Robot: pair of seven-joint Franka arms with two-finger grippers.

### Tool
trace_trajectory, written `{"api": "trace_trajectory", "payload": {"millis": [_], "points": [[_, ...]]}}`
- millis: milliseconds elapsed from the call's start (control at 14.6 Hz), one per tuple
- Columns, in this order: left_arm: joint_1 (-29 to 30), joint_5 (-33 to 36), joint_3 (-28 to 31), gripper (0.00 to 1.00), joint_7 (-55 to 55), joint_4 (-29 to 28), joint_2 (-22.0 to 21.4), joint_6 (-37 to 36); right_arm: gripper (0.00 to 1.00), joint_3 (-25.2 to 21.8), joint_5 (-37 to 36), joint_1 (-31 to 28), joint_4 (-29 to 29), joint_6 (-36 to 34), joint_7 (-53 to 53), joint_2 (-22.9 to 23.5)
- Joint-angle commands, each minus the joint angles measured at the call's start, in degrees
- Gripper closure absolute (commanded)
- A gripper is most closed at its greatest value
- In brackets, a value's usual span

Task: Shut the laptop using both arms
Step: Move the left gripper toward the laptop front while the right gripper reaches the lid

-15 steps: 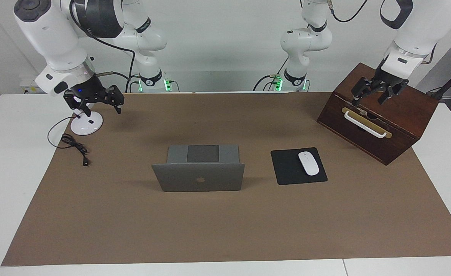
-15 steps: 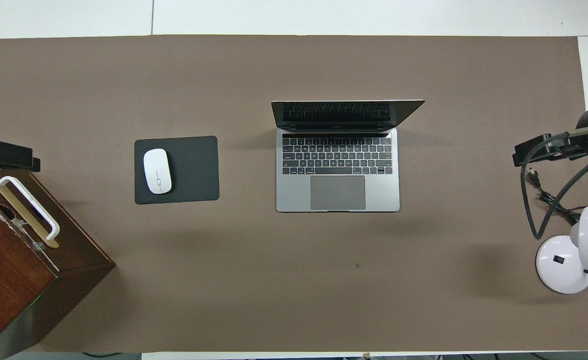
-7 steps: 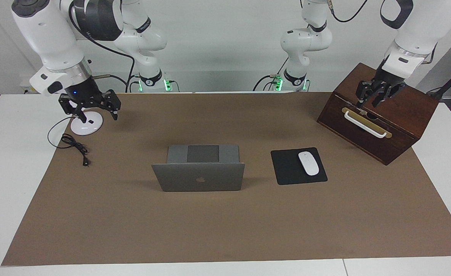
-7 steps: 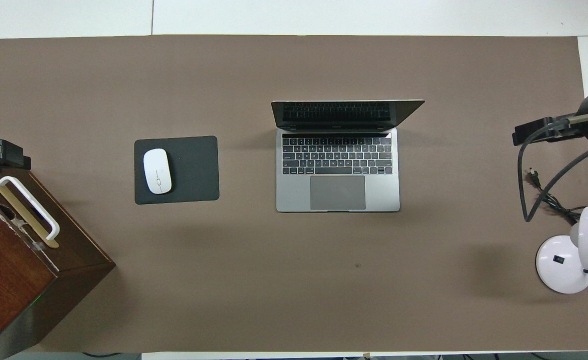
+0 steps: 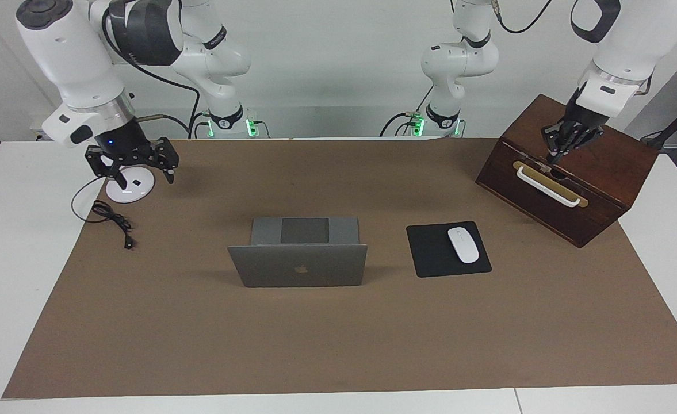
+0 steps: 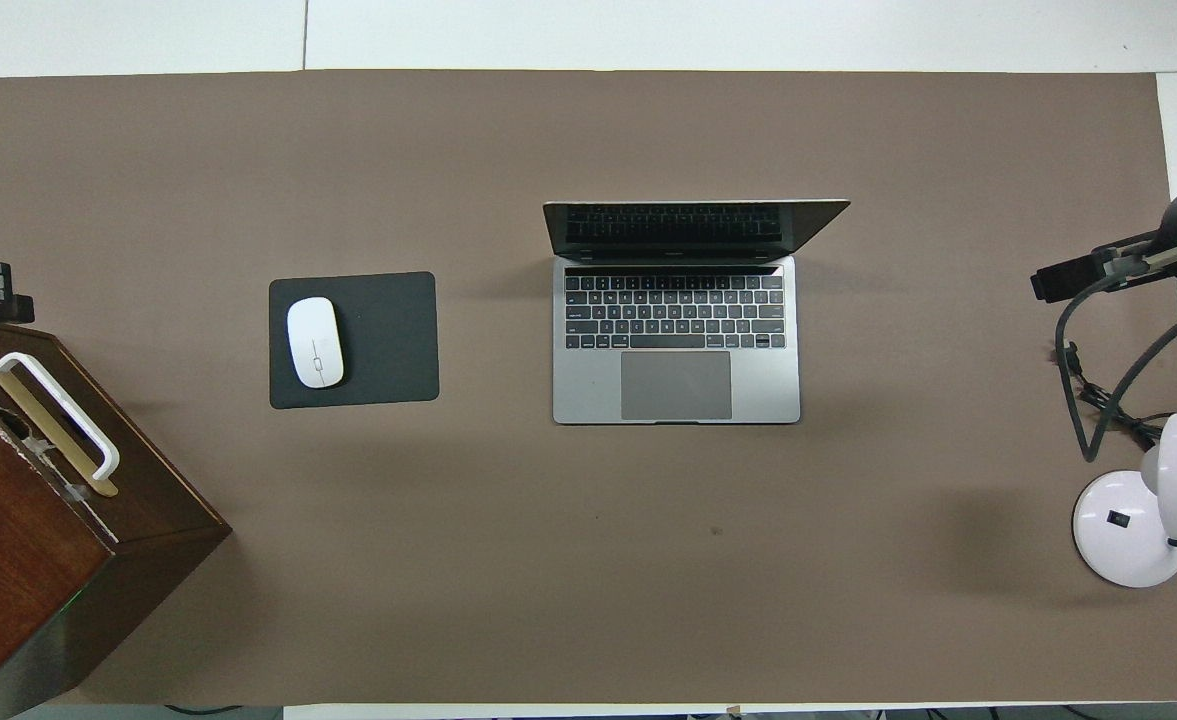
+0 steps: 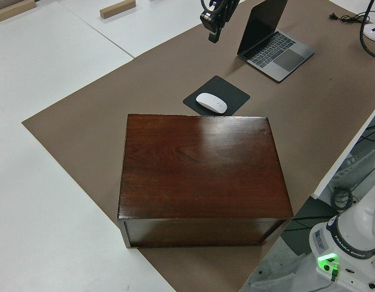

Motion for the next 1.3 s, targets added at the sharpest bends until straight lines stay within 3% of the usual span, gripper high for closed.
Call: {"api": "trace_trajectory", "payload": {"millis": [0,137,206,343,411,548,617,960,1234], "points": [[-0.6,-0.5,0.1,1.0,-0.9,-0.2,-0.1,2.6,0.0,0.5,1.5,-1.1,-1.4,1.7,-3.0,-1.0],[-0.9,-1.8,0.1,1.0,-0.3,-0.3,-0.1,3.7,0.0,0.7,1.5,-0.1,1.7,2.0,-2.3,0.7],[-1.1,-2.0,0.1,1.0,-0.3,-0.4,0.0,5.2,0.08,0.9,1.5,-0.1,2.4,2.3,-1.4,1.1],[-1.9,-2.7,0.1,1.0,-0.1,-2.0,-0.3,6.4,0.37,1.2,1.4,0.1,2.9,4.8,-0.6,2.3],[-2.0,-3.7,0.0,1.0,0.4,-3.4,-0.8,7.3,0.62,1.4,1.2,1.3,5.4,4.6,-0.6,4.0],[-3.6,-5.5,-0.3,1.0,1.3,-7.5,-2.2,11.5,0.94,1.4,1.5,2.8,11.8,3.6,-0.5,9.4],[-5.0,-6.0,-0.3,1.0,1.4,-10.2,-3.1,14.3,1.0,1.9,1.3,2.8,13.9,3.1,-0.5,11.7],[-13.8,-7.6,-0.2,1.0,1.7,-29.4,-11.4,34.3,1.0,5.9,1.0,2.8,26.0,1.9,1.2,22.7],[-22.4,-7.6,-0.2,1.0,1.7,-41.6,-16.7,47.9,1.0,7.8,1.1,2.8,29.8,5.7,1.4,28.2]]}}
